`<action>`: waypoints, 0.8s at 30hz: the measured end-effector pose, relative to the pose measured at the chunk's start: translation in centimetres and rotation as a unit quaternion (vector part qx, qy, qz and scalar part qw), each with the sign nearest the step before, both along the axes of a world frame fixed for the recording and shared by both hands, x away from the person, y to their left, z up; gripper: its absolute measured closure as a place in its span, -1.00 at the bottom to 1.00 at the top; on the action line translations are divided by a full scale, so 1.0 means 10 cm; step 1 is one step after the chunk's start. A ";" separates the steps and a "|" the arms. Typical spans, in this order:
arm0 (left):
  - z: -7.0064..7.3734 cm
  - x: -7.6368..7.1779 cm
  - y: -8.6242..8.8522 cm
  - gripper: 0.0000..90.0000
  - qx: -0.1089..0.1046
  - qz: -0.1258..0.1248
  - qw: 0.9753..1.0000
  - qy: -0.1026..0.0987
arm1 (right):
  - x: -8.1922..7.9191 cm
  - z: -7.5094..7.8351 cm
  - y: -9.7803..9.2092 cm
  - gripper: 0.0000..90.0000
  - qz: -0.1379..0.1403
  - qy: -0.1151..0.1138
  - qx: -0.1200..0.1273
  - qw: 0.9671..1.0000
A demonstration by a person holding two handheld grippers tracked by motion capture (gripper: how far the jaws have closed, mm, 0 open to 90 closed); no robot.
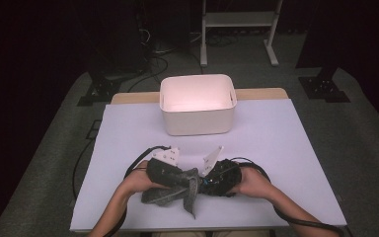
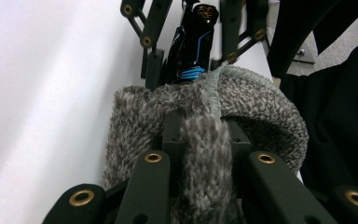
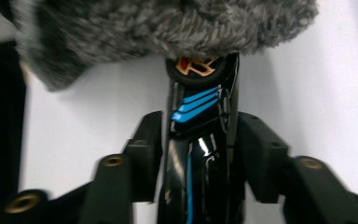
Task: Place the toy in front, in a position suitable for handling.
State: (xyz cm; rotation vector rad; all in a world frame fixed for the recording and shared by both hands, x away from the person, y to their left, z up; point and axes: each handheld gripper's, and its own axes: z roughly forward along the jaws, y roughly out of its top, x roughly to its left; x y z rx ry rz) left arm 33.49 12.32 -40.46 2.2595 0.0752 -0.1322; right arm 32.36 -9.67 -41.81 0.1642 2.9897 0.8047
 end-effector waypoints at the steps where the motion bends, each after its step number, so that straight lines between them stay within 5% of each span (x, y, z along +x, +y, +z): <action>1: -0.01 0.00 0.01 0.70 -0.004 0.001 1.000 0.002 | 0.01 0.01 0.00 0.24 0.000 -0.003 0.000 1.000; 8: -0.06 0.01 0.16 0.70 -0.010 0.019 1.000 0.010 | 0.03 0.00 -0.07 0.25 0.000 0.010 0.025 1.000; 14: 0.03 0.03 0.28 0.70 -0.021 0.035 0.999 0.005 | 0.14 0.05 -0.14 0.25 -0.020 0.033 0.113 0.993; 17: 0.35 0.07 0.34 0.70 -0.010 0.045 0.998 -0.031 | 0.20 0.11 -0.06 0.25 -0.022 0.027 0.144 0.989; 20: 0.59 0.06 0.40 0.70 -0.021 0.045 0.998 -0.049 | 0.24 0.17 -0.01 0.25 -0.017 0.030 0.191 0.981; 22: 0.68 0.05 0.39 0.70 -0.013 0.040 0.997 -0.058 | 0.23 0.17 0.01 0.25 -0.016 0.022 0.211 0.977; 24: 0.68 0.04 0.36 0.70 -0.012 0.037 0.998 -0.057 | 0.20 0.13 0.03 0.25 -0.012 0.016 0.211 0.977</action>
